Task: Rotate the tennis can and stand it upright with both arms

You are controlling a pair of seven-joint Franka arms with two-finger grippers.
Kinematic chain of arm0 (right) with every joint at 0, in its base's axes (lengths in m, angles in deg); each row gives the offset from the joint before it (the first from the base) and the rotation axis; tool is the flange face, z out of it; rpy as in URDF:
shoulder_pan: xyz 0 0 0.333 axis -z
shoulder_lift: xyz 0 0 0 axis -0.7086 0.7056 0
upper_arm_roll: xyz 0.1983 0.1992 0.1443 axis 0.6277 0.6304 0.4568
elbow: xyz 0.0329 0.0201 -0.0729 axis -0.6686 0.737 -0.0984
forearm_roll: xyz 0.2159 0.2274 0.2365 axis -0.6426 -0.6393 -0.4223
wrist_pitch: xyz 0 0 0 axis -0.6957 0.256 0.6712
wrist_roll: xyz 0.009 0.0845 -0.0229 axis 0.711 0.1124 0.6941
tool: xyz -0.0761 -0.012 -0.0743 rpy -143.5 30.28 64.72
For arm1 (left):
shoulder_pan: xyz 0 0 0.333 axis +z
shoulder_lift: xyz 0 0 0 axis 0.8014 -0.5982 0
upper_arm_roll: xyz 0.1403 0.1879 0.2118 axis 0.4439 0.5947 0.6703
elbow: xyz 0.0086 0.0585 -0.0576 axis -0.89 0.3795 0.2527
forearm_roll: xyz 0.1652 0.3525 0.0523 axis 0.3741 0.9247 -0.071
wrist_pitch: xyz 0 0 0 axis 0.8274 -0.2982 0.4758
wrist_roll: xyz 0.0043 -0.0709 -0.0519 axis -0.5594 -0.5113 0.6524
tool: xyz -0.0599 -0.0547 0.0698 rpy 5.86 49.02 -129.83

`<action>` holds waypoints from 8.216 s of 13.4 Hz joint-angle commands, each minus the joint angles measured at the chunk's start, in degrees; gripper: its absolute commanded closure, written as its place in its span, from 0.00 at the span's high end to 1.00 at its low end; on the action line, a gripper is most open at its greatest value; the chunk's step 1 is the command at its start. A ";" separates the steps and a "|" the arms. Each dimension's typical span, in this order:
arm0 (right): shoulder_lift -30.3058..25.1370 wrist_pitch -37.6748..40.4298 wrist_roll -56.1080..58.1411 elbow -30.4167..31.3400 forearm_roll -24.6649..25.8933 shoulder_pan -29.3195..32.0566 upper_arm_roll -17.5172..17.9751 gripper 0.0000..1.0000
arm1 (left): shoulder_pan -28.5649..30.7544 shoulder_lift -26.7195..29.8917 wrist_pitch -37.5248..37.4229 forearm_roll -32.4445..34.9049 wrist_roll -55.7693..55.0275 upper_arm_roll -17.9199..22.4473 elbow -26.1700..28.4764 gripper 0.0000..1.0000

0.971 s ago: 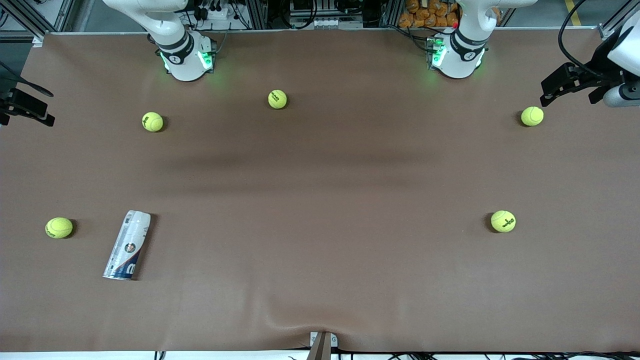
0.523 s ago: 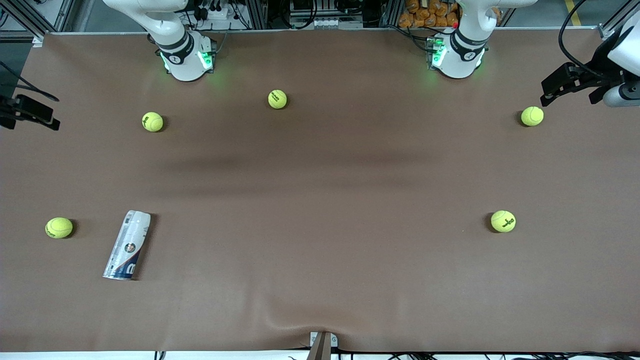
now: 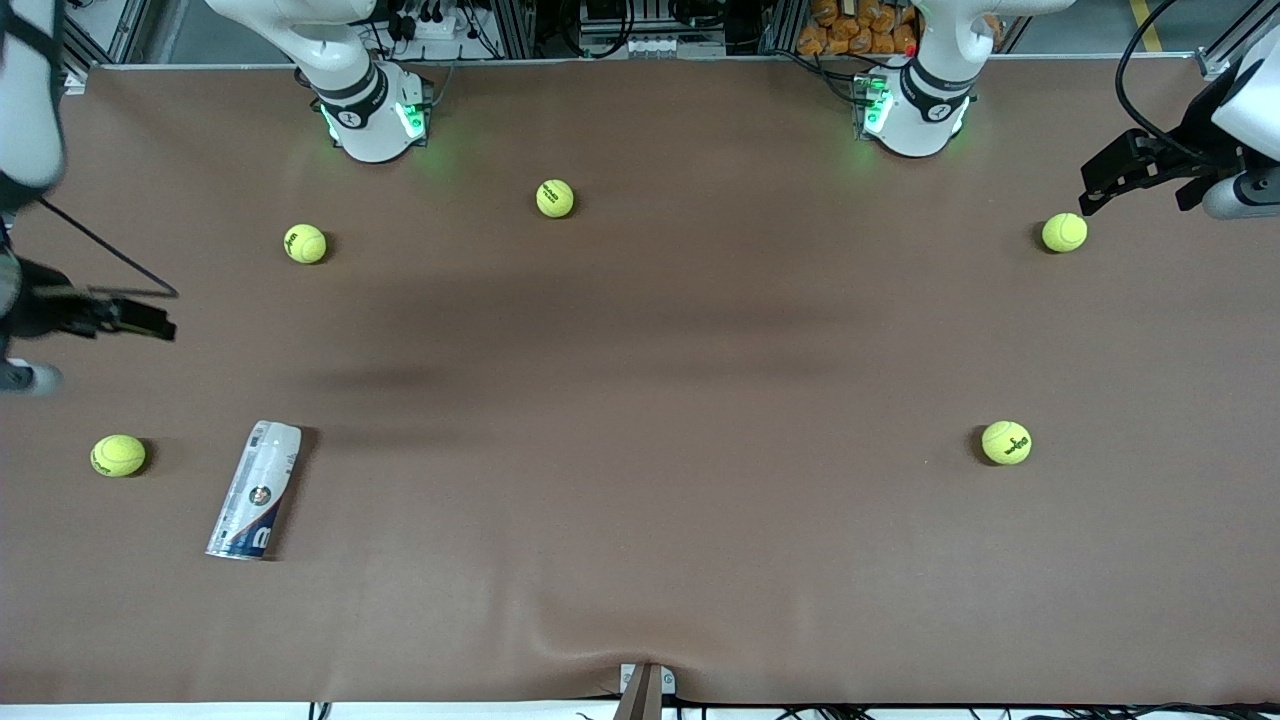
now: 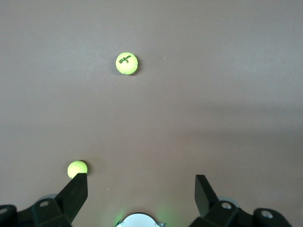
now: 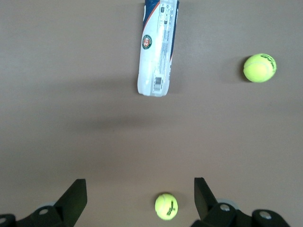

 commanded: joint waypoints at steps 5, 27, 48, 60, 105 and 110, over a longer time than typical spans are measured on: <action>16.07 -19.10 -0.51 -0.95 0.20 0.47 0.43 1.00 | 0.58 -0.51 -0.95 -0.51 1.31 -0.16 -0.60 1.00; 31.74 -42.51 -0.69 -0.95 -0.77 1.97 0.60 0.84 | 0.41 -13.50 7.31 -8.85 1.14 -0.16 -0.69 1.00; 21.45 -39.35 37.46 -4.12 8.18 -22.35 12.82 0.87 | 4.01 -31.00 14.70 -30.99 1.14 0.11 -5.79 1.00; 30.94 -37.94 13.29 -8.33 23.04 -47.59 6.51 0.85 | 4.19 -38.47 16.28 -54.81 1.14 -0.07 -5.26 1.00; 20.31 -9.66 -8.66 -12.03 -1.56 -14.05 7.90 1.00 | -10.40 -52.19 31.13 -101.14 53.96 -0.24 9.95 0.70; 14.53 1.68 -8.16 -11.76 -1.48 -2.35 7.63 1.00 | -11.64 -54.65 32.89 -103.08 56.07 -0.24 7.31 0.68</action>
